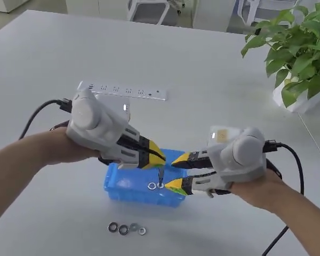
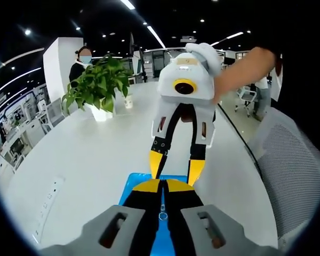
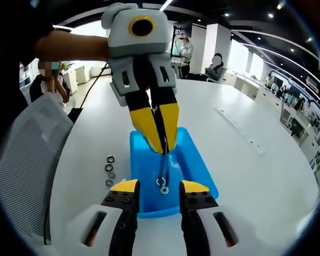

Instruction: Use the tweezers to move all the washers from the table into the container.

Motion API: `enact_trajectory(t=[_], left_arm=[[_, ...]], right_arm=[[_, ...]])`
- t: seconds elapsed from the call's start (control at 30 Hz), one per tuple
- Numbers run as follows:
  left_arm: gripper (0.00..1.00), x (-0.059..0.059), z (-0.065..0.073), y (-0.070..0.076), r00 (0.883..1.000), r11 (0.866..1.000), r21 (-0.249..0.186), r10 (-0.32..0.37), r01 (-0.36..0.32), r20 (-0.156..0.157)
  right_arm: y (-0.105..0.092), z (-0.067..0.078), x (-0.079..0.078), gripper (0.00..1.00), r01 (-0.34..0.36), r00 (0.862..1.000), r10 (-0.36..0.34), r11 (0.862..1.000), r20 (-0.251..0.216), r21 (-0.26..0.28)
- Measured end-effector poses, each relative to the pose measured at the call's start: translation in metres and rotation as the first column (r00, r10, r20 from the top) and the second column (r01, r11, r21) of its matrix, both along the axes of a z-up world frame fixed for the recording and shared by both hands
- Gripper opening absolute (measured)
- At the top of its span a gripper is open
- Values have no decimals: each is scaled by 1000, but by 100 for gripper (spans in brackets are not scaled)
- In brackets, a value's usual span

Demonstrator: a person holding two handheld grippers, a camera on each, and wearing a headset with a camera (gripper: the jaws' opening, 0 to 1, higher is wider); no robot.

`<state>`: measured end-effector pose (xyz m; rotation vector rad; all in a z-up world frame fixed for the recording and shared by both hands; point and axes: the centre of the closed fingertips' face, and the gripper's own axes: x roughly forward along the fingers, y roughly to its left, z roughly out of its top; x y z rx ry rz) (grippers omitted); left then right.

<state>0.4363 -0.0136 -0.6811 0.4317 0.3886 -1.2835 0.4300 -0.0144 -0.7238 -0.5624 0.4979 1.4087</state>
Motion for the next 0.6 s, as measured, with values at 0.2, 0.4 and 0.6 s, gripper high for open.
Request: enact_trajectory(t=[0.2,0.4,0.6], left_arm=[[5,0,11,2,1000,1000,-11,13,-13,16],[5,-1,17,5,1000,1000,-3,21,-21,19],[5,-6,24,9,1000,1000,6,26,-26,14]], right_arm=[[-11,8,-4,36,46,999,-46,999,9,10],[-19,14,-9,42,90,996,-90,996,11,16],[-28,21,-11,49,136,991,-136,990,16,33]])
